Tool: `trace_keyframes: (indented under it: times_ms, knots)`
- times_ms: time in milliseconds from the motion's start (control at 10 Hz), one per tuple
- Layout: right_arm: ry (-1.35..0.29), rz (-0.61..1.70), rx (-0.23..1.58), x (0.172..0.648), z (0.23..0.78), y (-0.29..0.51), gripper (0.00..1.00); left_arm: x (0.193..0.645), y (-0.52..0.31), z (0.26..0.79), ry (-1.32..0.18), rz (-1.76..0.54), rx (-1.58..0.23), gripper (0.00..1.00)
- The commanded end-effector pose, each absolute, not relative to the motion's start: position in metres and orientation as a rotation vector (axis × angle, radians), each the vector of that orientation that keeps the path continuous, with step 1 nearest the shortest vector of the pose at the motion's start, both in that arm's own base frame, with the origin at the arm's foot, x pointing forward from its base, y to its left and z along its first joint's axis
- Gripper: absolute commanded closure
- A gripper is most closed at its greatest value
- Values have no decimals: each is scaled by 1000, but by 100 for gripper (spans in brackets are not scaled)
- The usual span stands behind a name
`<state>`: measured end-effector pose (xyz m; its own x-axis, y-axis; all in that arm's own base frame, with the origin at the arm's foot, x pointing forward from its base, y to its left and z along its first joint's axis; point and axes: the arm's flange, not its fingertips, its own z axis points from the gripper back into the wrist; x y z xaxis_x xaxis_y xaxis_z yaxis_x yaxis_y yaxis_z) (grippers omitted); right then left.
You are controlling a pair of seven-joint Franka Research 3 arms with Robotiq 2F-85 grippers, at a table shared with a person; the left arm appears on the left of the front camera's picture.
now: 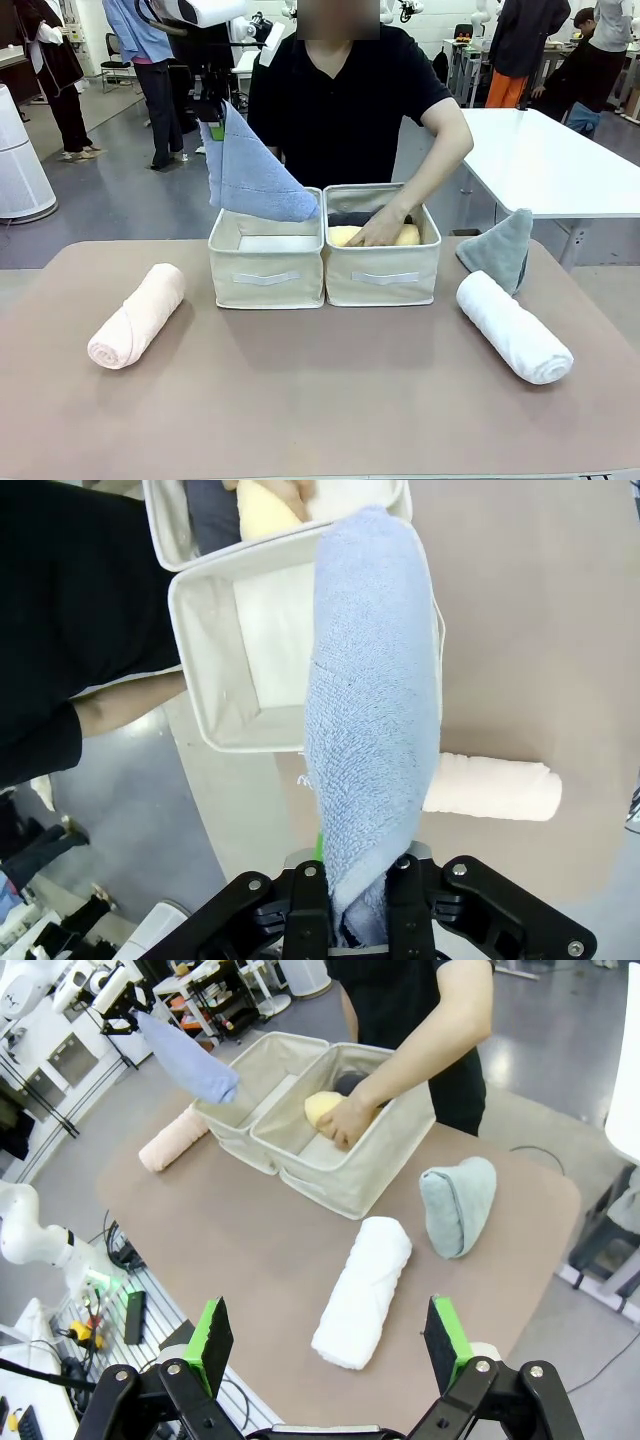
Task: Sort the towels based on their folding style.
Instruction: Pick up one triangle-folded towel and place it in the left Fabric basket.
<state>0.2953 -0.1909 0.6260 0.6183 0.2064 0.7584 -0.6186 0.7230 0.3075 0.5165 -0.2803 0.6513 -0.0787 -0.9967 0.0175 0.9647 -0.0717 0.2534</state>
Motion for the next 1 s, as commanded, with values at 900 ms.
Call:
trace_keyframes:
  times_ms: [900]
  knots:
    - [-765, 511, 600, 296, 625, -190, 0, 559, -301, 564, -114, -1529, 131, 83]
